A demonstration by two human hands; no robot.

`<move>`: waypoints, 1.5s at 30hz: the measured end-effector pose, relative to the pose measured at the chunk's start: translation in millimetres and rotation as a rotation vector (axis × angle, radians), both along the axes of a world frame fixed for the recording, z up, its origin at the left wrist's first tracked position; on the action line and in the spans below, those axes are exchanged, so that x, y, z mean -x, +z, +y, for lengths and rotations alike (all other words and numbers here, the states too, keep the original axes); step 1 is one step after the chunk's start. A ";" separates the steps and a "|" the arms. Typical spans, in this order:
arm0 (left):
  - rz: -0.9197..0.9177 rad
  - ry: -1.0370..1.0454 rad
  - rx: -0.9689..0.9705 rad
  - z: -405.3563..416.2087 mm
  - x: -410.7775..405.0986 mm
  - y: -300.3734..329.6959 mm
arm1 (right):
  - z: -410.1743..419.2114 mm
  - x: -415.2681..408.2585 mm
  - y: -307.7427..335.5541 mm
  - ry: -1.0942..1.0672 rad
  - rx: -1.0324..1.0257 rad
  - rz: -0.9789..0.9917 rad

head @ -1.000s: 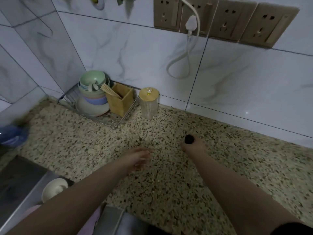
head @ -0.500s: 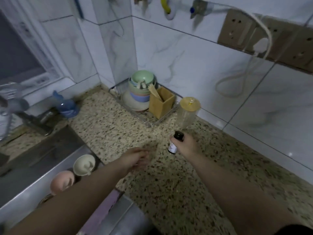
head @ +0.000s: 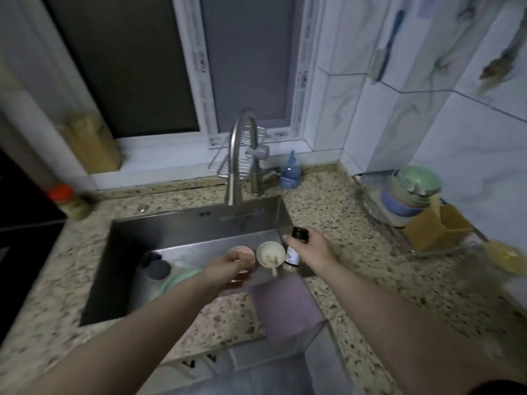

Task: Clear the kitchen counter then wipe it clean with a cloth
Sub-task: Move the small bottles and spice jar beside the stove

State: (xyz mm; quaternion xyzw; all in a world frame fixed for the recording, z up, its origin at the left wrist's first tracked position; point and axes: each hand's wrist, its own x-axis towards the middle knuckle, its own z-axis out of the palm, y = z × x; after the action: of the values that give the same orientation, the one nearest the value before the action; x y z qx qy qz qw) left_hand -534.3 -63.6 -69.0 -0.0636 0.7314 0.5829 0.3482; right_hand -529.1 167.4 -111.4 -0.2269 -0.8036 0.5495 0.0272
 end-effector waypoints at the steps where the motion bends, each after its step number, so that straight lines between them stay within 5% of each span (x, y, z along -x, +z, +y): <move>1: 0.009 0.037 0.011 -29.1 -3.9 1.2 | -26.1 7.5 4.0 0.035 -0.017 0.010; 13: 0.040 0.384 0.022 -365.1 -83.1 25.9 | -392.1 16.3 45.9 0.511 -0.068 0.053; 21: 0.084 0.838 -0.045 -598.7 -200.6 30.9 | -682.2 -48.5 66.5 0.967 -0.149 0.164; 34: 0.032 1.356 0.076 -789.1 -313.7 3.2 | -956.7 -118.1 53.5 1.447 -0.180 0.181; 45: 0.113 1.415 0.153 -977.3 -314.7 16.4 | -1194.7 -118.5 64.9 1.676 -0.009 -0.019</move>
State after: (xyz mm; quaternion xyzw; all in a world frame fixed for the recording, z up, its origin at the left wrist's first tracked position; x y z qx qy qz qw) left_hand -219.7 -1040.9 -52.7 -0.5168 0.5705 0.6186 -0.1574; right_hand -410.5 -1027.3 -46.4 0.4411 -0.7085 0.3826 -0.3964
